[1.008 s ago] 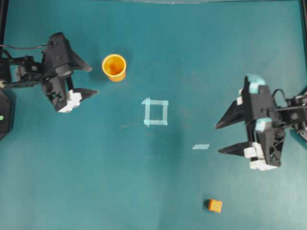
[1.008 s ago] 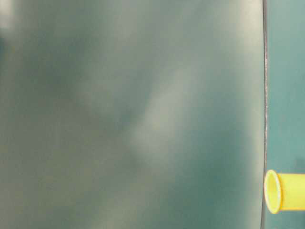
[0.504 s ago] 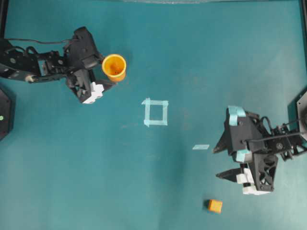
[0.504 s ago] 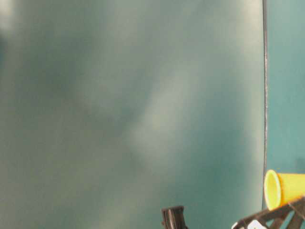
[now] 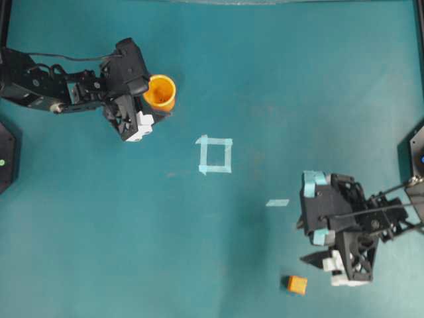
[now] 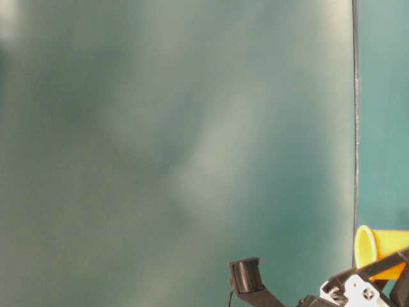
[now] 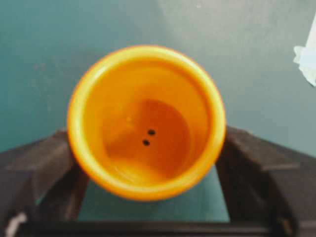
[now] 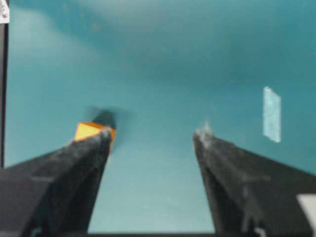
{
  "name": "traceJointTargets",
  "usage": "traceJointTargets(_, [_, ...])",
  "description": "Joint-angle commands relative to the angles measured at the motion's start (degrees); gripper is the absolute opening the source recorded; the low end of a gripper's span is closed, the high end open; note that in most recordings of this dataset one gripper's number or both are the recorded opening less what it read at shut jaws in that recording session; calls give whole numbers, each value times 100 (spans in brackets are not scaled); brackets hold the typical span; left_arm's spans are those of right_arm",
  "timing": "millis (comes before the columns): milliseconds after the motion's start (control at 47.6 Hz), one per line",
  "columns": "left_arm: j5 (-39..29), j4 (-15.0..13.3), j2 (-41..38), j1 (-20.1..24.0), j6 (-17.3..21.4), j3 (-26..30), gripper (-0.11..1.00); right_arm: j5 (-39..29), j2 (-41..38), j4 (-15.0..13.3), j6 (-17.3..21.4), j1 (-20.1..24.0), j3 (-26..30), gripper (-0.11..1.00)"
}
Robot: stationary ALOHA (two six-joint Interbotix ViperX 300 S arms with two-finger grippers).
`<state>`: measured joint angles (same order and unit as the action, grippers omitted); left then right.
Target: Hold the block with right arm and the cup with left arm, then put the block into the cup.
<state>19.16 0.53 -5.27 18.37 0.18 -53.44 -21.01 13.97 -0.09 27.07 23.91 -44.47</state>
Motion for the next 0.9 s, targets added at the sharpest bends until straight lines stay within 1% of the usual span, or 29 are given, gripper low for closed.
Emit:
traceJointTargets(0, [35, 35, 79, -26, 53, 88, 75, 132, -18, 0, 105, 97, 105, 67])
traceJointTargets(84, [-18, 35, 88, -105, 105, 141, 67, 202, -141, 9, 299, 193, 97, 67])
traceJointTargets(189, [-272, 44, 132, -334, 220, 308, 67, 246, -281, 9, 580, 316, 123, 67])
traceJointTargets(336, [-914, 53, 167, -800, 624, 729, 68, 290, -510, 0, 1020, 519, 220, 67])
traceJointTargets(399, [-1116, 53, 167, -976, 835, 923, 68, 325, -615, 0, 1187, 598, 281, 67])
traceJointTargets(483, [-1327, 53, 167, -1187, 1002, 1187, 68, 396, -791, 0, 1362, 738, 404, 67])
traceJointTargets(588, [-1415, 44, 141, -1397, 1081, 1468, 68, 448, -1020, 0, 1468, 870, 580, 67])
traceJointTargets(777, [-1433, 53, -9, -1652, 1169, 1784, 68, 466, -1468, -26, 1468, 984, 791, 67])
traceJointTargets(882, [-1450, 53, -62, -1767, 1248, 1898, 68, 439, -1556, -220, 1468, 1002, 782, 66])
